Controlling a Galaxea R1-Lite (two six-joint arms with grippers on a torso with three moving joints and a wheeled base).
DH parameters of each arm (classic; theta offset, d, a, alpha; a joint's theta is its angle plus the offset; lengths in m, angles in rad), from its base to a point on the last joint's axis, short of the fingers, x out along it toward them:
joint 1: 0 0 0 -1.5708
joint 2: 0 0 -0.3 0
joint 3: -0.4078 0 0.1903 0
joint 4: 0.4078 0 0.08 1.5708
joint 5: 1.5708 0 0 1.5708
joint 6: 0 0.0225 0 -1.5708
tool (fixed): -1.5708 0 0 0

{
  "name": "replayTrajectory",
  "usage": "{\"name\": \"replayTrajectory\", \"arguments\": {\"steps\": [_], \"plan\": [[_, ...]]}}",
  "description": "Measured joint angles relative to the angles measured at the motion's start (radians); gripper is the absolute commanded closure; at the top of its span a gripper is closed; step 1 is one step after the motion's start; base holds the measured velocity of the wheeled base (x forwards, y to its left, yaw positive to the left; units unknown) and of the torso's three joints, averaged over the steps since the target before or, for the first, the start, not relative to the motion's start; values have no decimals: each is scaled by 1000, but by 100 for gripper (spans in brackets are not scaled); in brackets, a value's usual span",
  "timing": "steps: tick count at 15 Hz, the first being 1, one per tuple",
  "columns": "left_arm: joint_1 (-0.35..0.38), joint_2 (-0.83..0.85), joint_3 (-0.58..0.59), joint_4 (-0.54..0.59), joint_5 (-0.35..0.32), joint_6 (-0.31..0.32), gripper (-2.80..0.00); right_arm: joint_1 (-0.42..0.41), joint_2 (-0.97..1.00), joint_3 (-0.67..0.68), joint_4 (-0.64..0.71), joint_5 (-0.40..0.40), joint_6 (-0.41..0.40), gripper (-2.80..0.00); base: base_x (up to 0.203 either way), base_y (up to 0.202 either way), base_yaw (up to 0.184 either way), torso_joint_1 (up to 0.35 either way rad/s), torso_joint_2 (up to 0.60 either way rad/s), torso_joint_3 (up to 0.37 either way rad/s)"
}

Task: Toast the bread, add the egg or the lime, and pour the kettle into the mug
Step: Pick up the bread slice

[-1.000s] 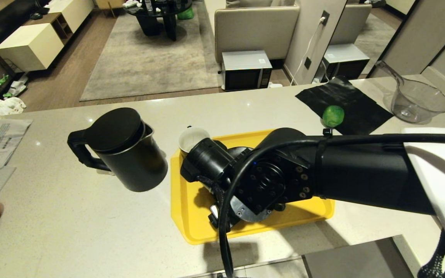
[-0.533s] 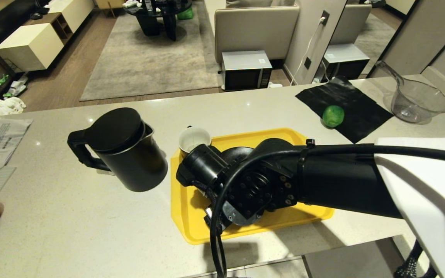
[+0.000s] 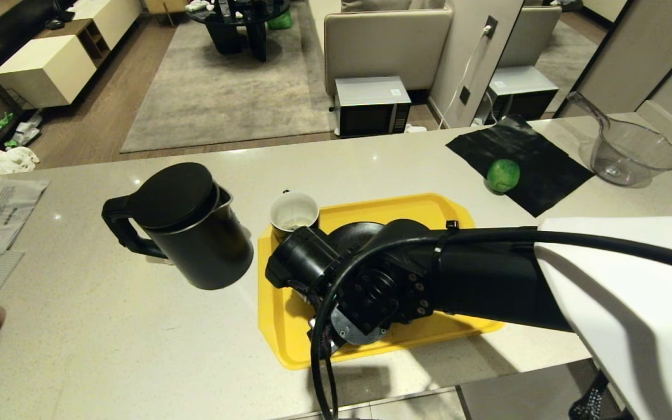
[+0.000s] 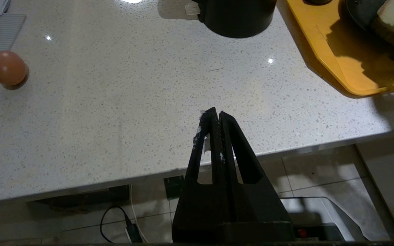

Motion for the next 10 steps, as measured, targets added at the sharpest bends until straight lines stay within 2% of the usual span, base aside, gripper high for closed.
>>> {"name": "replayTrajectory", "arguments": {"steps": [10], "plan": [[0,0,0,0,0,0,0,-35,25,-1,-27,-2,-33,-280,0,0,0,0,0,0]]}}
